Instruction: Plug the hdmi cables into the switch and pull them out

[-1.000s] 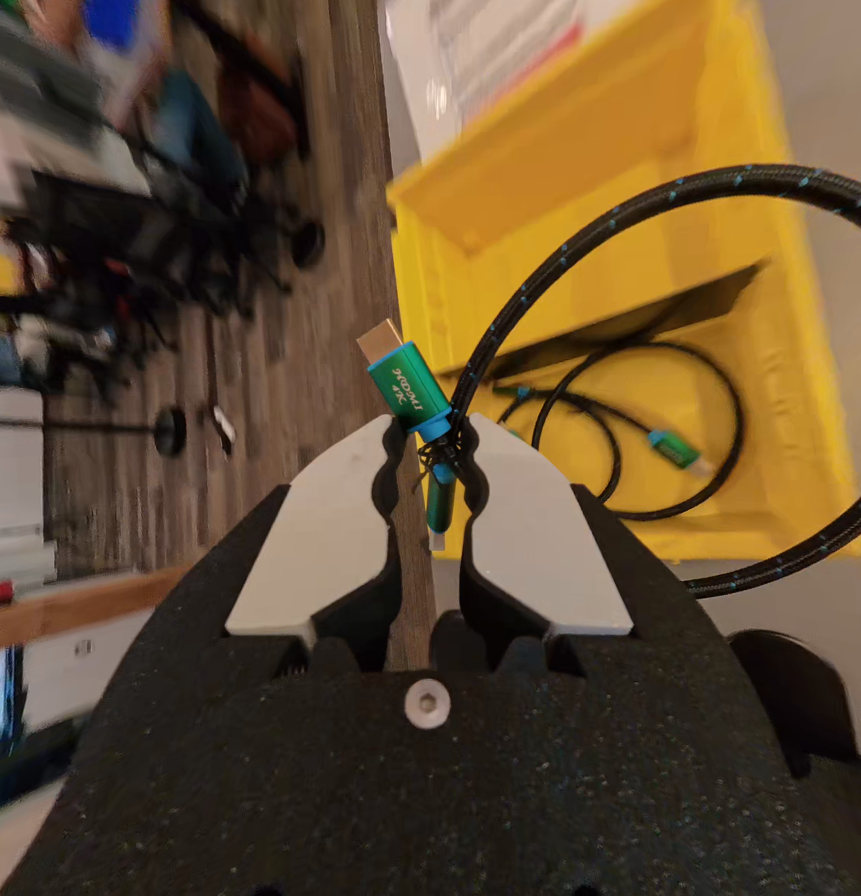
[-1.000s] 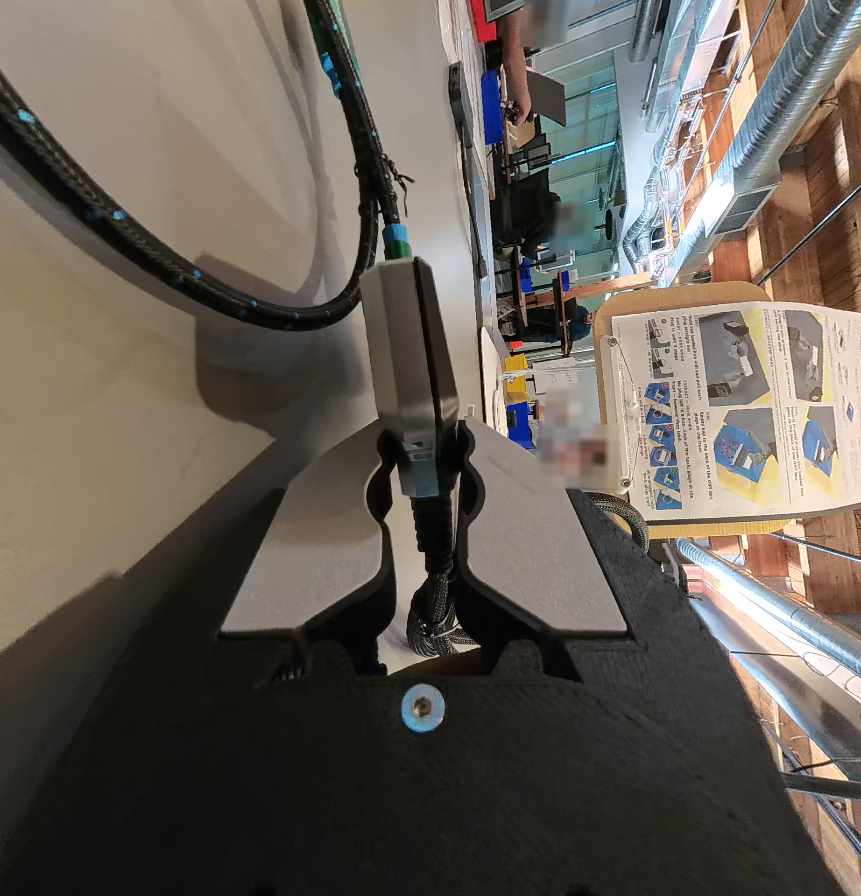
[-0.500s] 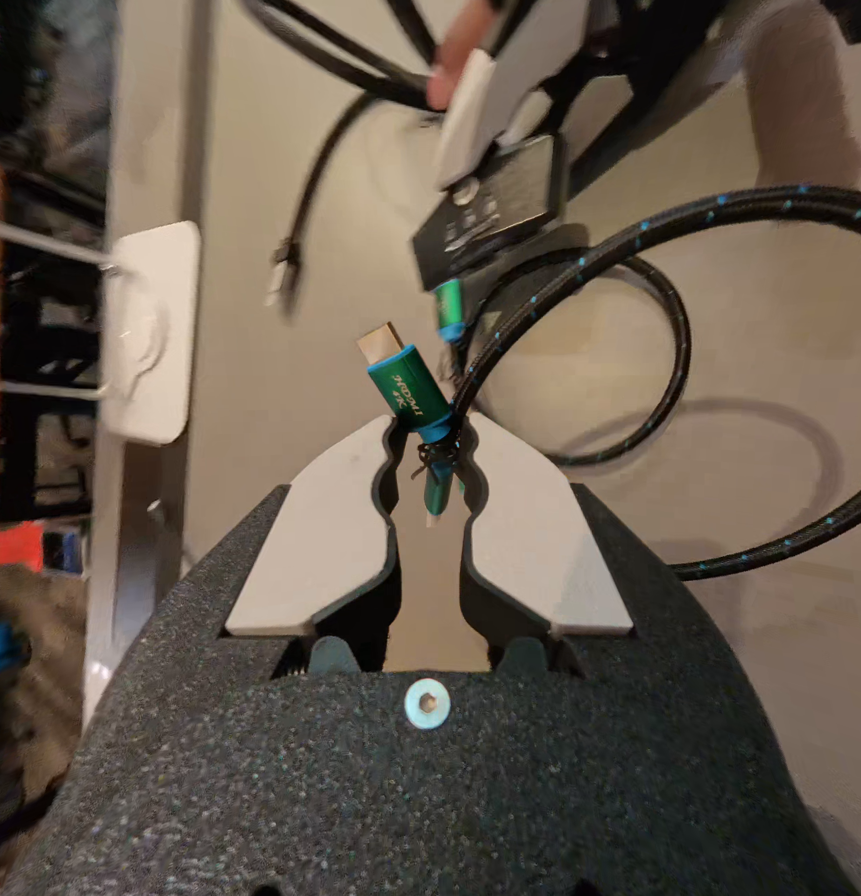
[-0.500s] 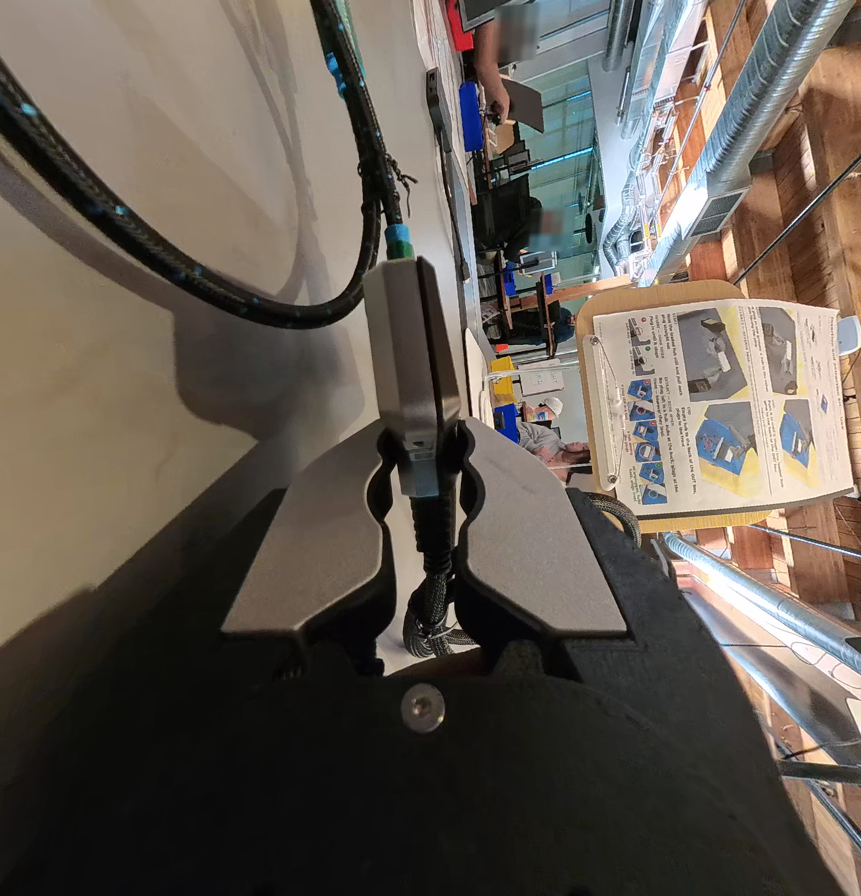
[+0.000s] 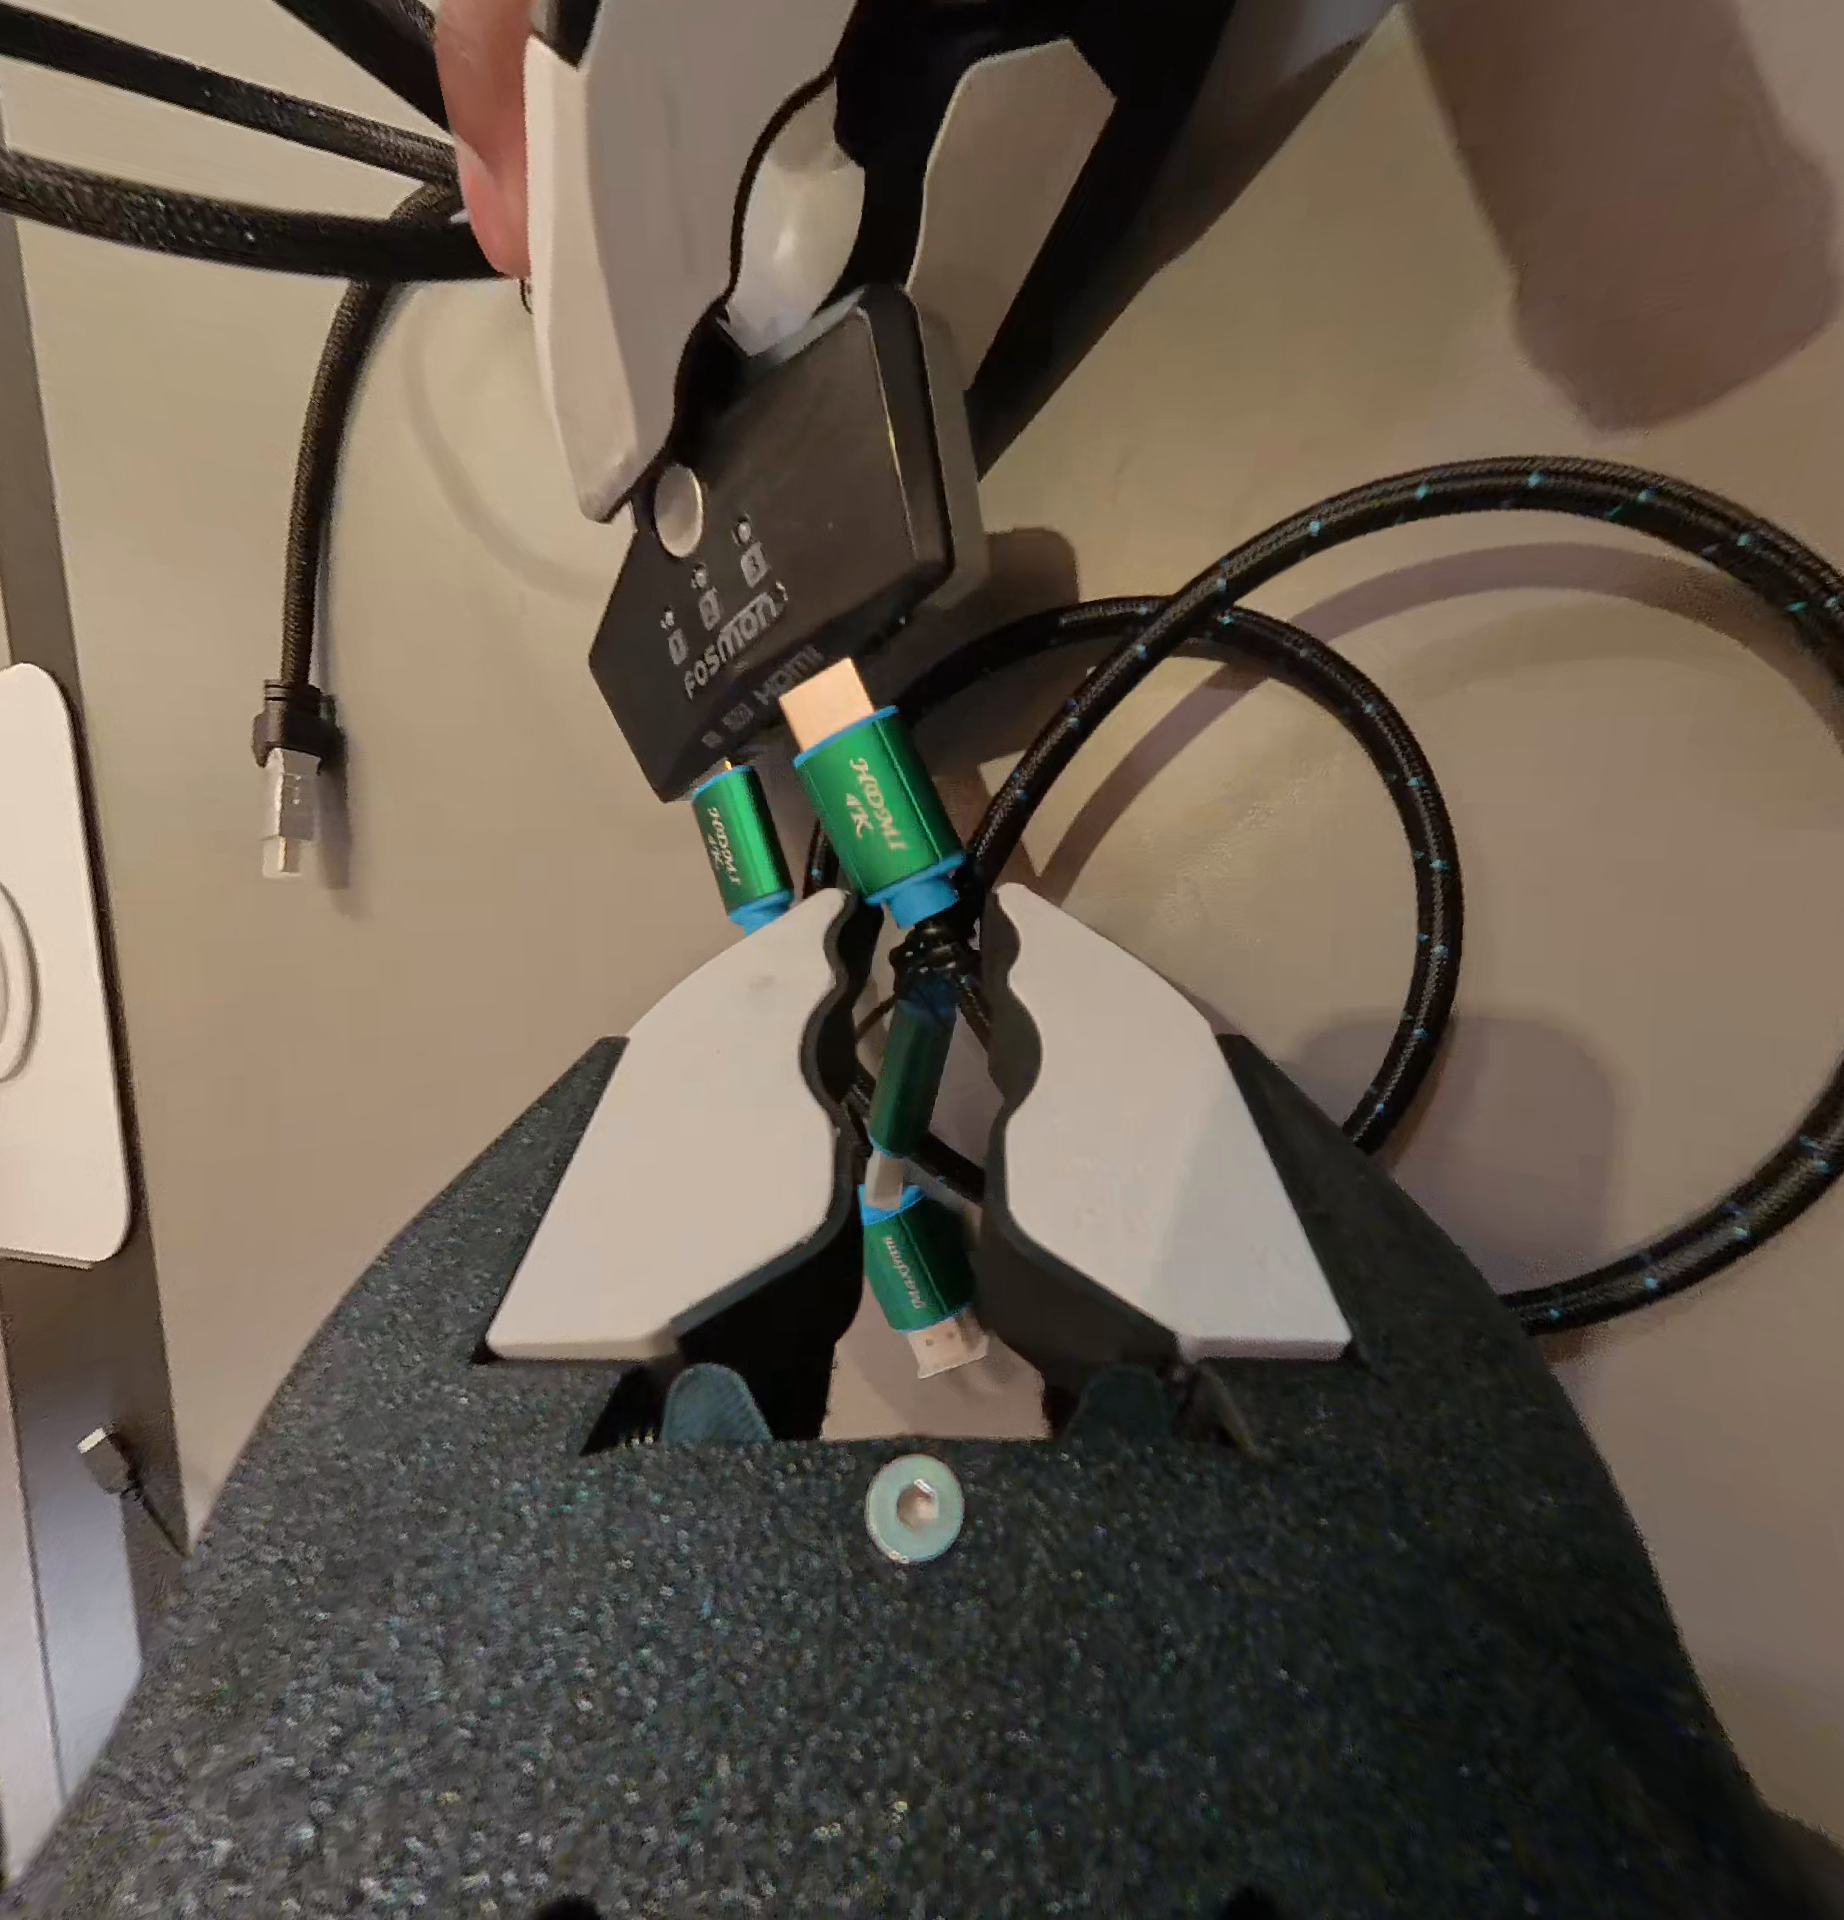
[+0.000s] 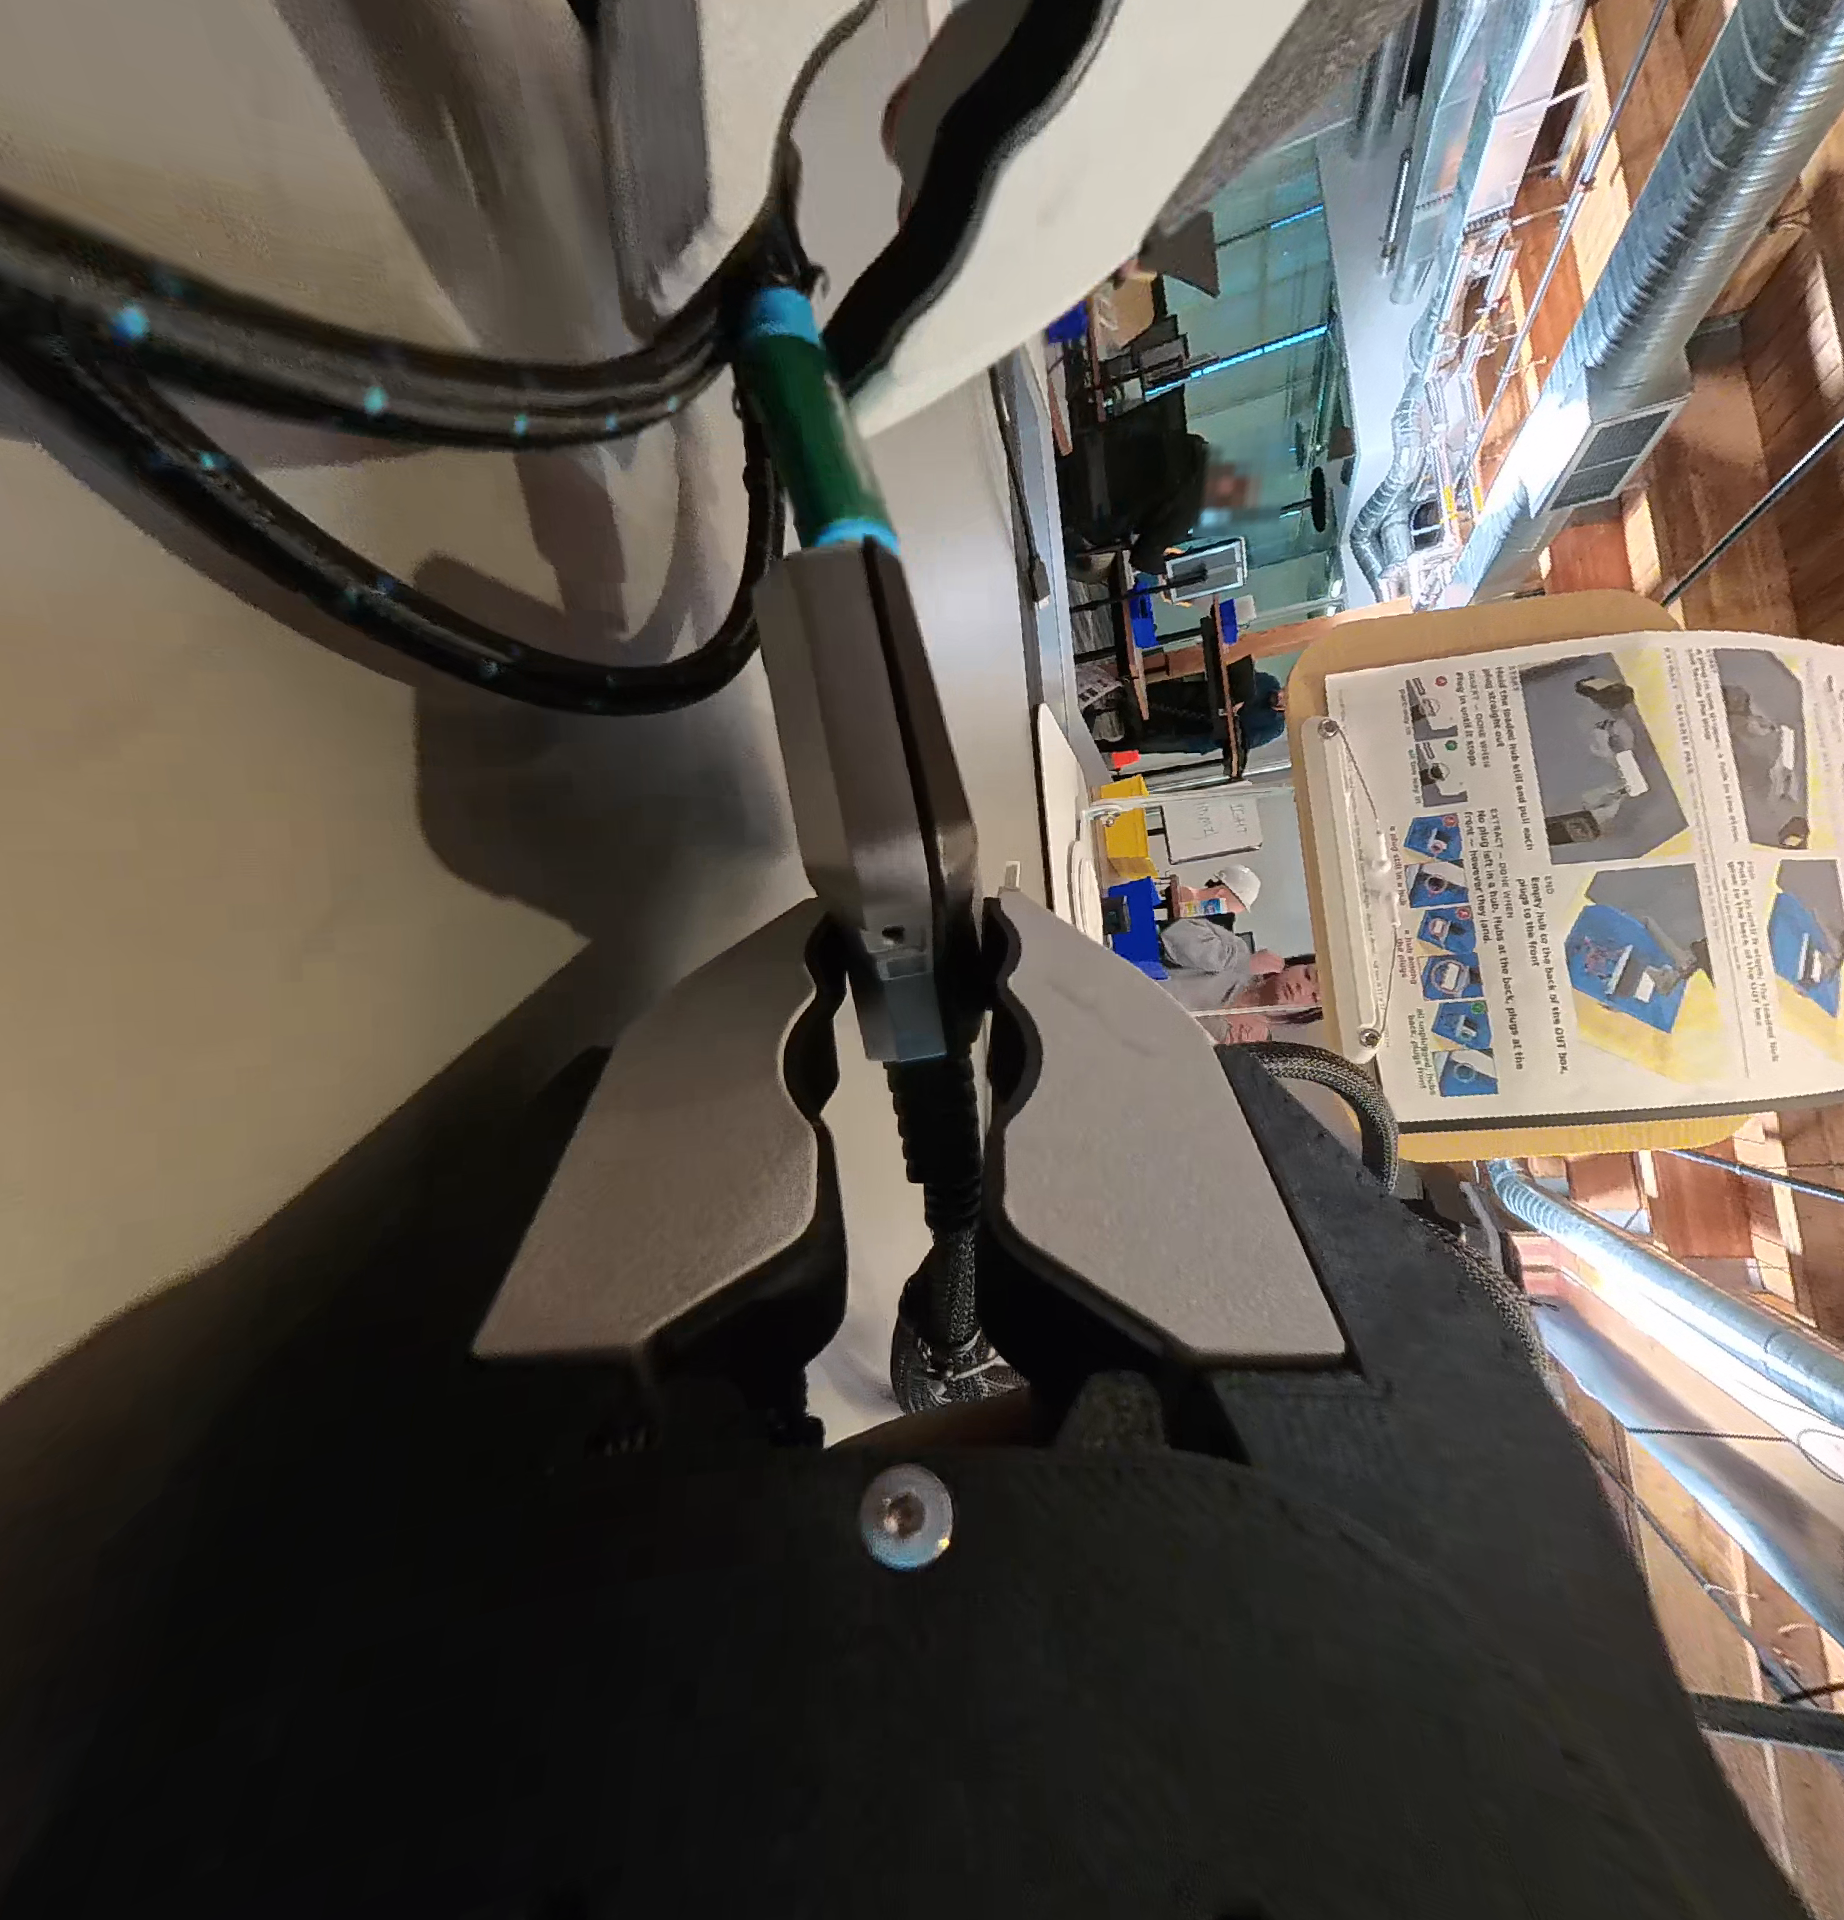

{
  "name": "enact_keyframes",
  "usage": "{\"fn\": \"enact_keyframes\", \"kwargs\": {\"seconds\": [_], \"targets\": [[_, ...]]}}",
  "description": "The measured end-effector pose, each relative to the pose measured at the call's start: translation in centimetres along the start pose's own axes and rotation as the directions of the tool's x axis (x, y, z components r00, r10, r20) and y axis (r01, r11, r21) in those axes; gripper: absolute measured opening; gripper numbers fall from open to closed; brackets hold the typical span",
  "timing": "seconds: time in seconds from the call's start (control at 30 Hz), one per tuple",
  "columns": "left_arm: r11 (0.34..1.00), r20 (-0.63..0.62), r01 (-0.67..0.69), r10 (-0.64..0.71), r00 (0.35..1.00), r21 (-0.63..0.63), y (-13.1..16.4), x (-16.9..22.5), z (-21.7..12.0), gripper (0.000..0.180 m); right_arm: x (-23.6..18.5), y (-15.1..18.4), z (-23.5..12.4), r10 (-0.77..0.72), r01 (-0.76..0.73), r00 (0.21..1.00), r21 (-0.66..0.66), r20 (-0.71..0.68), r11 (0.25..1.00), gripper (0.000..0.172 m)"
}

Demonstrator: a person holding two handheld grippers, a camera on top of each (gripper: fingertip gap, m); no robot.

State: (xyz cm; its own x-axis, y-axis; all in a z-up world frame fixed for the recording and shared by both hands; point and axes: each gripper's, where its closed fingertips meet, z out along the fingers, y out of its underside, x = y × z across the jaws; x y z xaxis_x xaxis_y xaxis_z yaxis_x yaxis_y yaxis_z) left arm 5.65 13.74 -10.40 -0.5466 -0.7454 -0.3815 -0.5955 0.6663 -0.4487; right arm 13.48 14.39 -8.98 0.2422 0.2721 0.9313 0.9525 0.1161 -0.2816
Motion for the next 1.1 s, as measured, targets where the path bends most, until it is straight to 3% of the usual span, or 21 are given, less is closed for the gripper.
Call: {"fn": "enact_keyframes", "kwargs": {"seconds": [0.37,0.57,0.73,1.1], "targets": [[0.990,-0.014,0.104,-0.103,0.995,0.091,0.2,0.3,1.0,0.020,0.0,0.1,0.0,-0.017,0.017,1.000,0.026,0.005,1.000,0.025],[0.980,0.027,0.141,-0.146,0.989,0.137,0.1,-0.6,1.0,0.033,0.1,0.4,0.0,-0.019,0.019,1.000,0.017,0.000,1.000,0.025],[0.953,0.026,0.201,-0.212,0.977,0.227,-0.5,-1.4,0.7,0.024,0.0,0.0,-0.2,-0.033,0.033,0.999,0.041,0.000,0.999,0.025],[0.972,0.003,0.065,-0.067,0.998,0.227,-0.5,-0.1,0.1,0.021,0.3,-0.2,-0.4,-0.014,0.014,1.000,0.067,-0.009,0.998,0.026]]}}
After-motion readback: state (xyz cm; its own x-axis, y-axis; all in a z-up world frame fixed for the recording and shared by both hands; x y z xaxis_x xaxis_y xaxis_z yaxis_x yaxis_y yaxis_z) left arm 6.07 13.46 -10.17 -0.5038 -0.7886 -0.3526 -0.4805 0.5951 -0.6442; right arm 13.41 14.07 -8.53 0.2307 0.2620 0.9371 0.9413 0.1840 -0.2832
